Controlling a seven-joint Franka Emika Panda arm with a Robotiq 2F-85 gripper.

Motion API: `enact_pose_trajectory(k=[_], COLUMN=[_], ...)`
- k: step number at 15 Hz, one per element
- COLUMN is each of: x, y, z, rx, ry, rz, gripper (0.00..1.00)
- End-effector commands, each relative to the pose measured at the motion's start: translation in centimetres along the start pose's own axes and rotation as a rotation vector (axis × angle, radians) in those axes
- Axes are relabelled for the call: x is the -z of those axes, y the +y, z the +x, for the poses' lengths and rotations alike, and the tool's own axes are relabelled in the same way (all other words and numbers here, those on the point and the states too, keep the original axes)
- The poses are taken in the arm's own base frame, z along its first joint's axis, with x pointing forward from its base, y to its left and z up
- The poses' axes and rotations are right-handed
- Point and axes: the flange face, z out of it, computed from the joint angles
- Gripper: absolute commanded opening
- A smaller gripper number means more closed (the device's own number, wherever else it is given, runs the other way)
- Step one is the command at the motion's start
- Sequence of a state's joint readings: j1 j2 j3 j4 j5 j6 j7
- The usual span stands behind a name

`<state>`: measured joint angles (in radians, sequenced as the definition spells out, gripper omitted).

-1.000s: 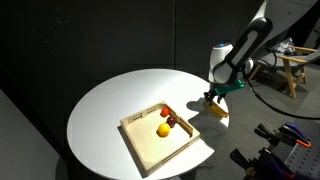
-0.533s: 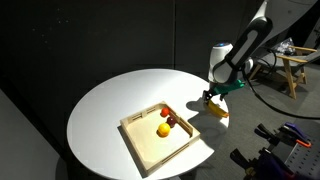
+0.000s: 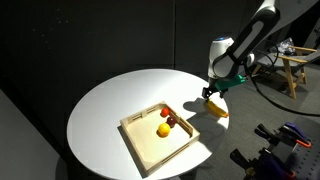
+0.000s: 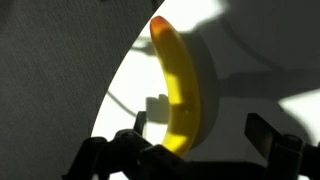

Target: Remove the banana from the box

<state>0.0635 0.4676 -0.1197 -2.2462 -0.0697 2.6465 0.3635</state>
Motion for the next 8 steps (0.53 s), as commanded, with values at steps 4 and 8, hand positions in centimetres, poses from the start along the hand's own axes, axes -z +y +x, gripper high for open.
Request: enact_pose_trajectory(k=[4, 8], x=[4.7, 6.8], y=[-1.3, -2.5], z=[-2.0, -3.1], rx=[0.051, 0.082], ry=[-0.021, -0.017], rz=[0.016, 0.025], gripper=[1.00, 1.00])
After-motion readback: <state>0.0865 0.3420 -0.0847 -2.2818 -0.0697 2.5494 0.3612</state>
